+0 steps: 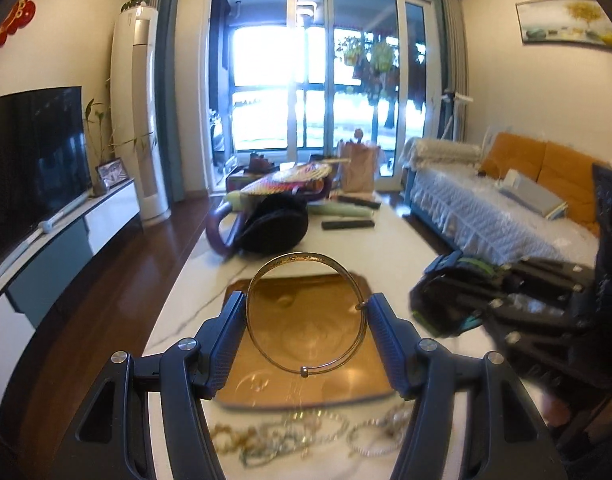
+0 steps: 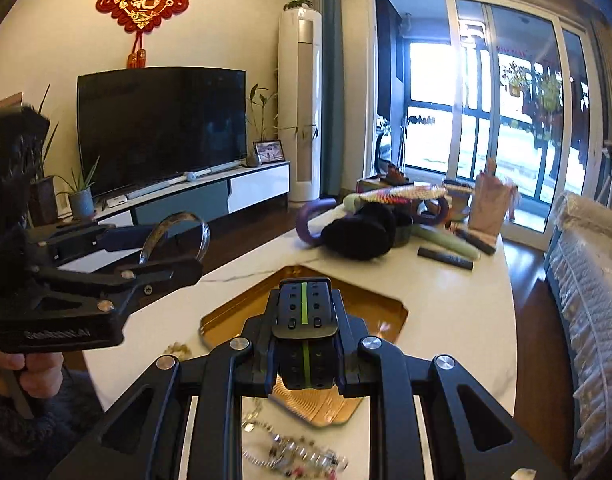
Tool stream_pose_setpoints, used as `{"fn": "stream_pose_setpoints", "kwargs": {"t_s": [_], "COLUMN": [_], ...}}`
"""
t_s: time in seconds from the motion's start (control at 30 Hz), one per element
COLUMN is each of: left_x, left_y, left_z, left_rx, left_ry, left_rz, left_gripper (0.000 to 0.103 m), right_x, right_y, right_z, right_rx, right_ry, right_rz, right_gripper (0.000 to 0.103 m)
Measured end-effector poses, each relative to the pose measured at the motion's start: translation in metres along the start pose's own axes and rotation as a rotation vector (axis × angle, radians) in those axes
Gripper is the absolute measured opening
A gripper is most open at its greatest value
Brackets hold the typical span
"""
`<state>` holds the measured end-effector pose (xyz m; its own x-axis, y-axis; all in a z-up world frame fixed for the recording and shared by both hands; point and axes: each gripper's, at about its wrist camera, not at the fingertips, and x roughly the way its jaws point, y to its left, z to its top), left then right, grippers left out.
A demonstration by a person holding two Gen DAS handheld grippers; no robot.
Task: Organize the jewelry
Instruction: 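Carry the bangle into the copper tray with the left tool while the right drops the watch there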
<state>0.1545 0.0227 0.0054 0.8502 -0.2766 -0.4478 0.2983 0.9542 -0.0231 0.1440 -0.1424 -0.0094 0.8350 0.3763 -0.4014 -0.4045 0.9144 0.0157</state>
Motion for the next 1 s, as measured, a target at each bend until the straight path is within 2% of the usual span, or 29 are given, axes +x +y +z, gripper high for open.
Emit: {"fn": "stream_pose_setpoints", "kwargs": {"t_s": [0.13, 0.27, 0.47, 0.6, 0.67, 0.83, 1.0], "left_x": [0.020, 0.045, 0.098, 0.132, 0.142, 0.171, 0.194], "left_y": [0.012, 0.023, 0.043, 0.055, 0.055, 0.050, 0.057], "left_z": [0.000, -0.008, -0.031, -0.046, -0.051, -0.065, -0.080], "left_rx": [-0.026, -0.045, -0.086, -0.153, -0.150, -0.105, -0.132], "left_ry": [-0.008, 0.010, 0.097, 0.195, 0.224, 0.290, 0.380], "left_rz": [-0.010, -0.009, 0.013, -0.014, -0.013, 0.052, 0.080], "left_gripper": [0.062, 0.062, 0.062, 0.062, 0.062, 0.062, 0.062], "right_x": [0.023, 0.045, 0.081, 0.104, 0.112, 0.133, 0.147], "right_y": [-0.005, -0.008, -0.025, -0.031, -0.030, -0.029, -0.026], "right_z": [0.003, -0.007, -0.035, -0.052, -0.055, -0.067, -0.076], "right_rx": [0.041, 0.023, 0.073, 0.102, 0.094, 0.096, 0.094], "right_ry": [0.016, 0.043, 0.120, 0.173, 0.179, 0.216, 0.269], "right_rz": [0.012, -0.006, 0.001, 0.016, 0.017, 0.035, 0.019], "right_gripper": [0.019, 0.019, 0.019, 0.020, 0.020, 0.020, 0.020]}}
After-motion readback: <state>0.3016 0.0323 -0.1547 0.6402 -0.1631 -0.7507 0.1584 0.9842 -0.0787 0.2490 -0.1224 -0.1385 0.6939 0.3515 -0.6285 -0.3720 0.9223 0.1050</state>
